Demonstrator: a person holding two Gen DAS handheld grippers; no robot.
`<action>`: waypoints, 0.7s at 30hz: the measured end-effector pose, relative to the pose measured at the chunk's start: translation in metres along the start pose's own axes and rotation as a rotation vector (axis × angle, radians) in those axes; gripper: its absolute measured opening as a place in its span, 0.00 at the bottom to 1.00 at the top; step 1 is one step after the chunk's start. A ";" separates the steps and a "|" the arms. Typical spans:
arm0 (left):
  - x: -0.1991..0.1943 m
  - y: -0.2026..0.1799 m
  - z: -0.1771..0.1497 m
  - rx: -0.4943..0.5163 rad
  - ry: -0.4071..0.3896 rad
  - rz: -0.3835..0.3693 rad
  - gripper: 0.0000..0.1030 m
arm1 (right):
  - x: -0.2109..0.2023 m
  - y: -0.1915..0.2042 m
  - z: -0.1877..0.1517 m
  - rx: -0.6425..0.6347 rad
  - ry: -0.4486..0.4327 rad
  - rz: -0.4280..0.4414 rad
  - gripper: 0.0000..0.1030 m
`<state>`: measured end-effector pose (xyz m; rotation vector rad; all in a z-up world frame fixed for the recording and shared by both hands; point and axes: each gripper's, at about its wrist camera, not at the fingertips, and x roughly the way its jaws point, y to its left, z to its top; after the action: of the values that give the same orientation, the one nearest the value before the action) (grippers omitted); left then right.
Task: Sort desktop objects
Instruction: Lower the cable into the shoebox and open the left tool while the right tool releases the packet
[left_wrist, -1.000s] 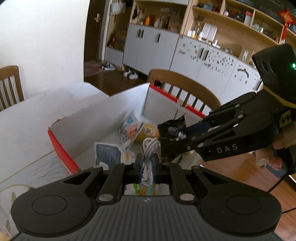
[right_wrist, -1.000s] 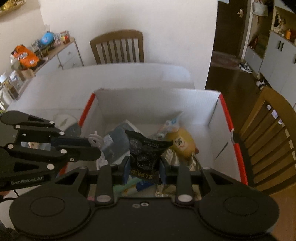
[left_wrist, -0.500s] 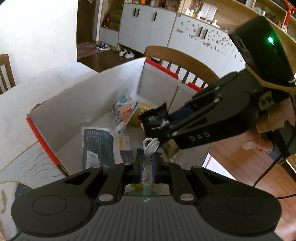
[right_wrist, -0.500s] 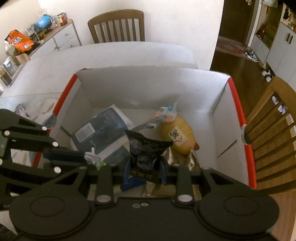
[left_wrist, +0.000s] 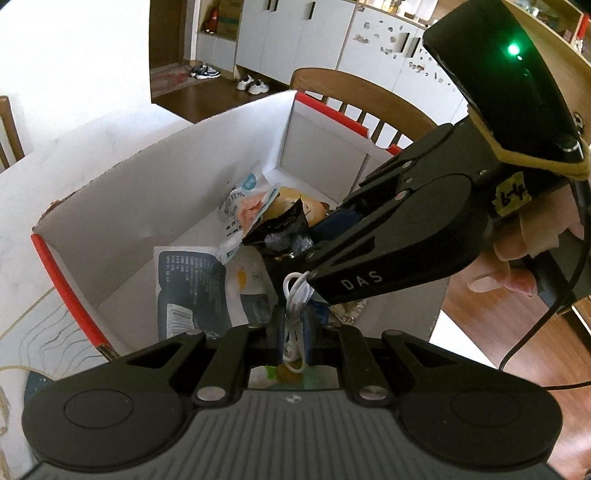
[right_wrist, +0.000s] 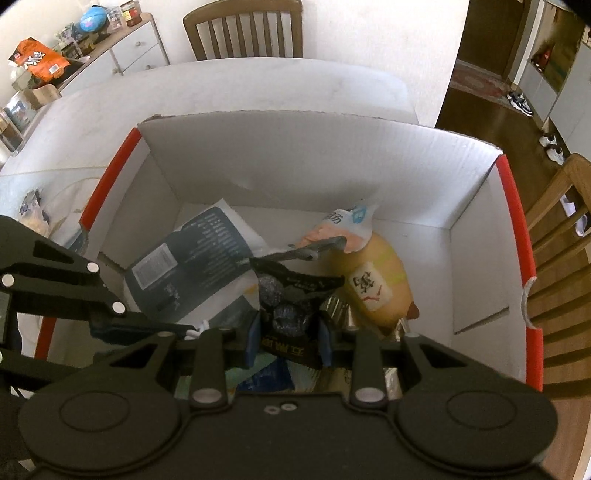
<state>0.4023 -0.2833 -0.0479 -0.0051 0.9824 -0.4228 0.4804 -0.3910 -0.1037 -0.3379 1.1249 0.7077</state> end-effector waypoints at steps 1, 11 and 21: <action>0.001 0.001 0.000 -0.007 0.003 0.001 0.08 | 0.001 -0.001 0.000 0.004 0.000 0.001 0.30; 0.007 0.006 -0.002 -0.039 0.026 -0.015 0.09 | 0.009 -0.001 0.003 0.036 0.006 -0.016 0.33; 0.000 0.006 -0.005 -0.051 0.012 -0.011 0.09 | -0.004 -0.007 0.003 0.052 -0.012 -0.024 0.43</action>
<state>0.4007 -0.2771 -0.0520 -0.0543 1.0055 -0.4081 0.4859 -0.3957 -0.0990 -0.3022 1.1242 0.6577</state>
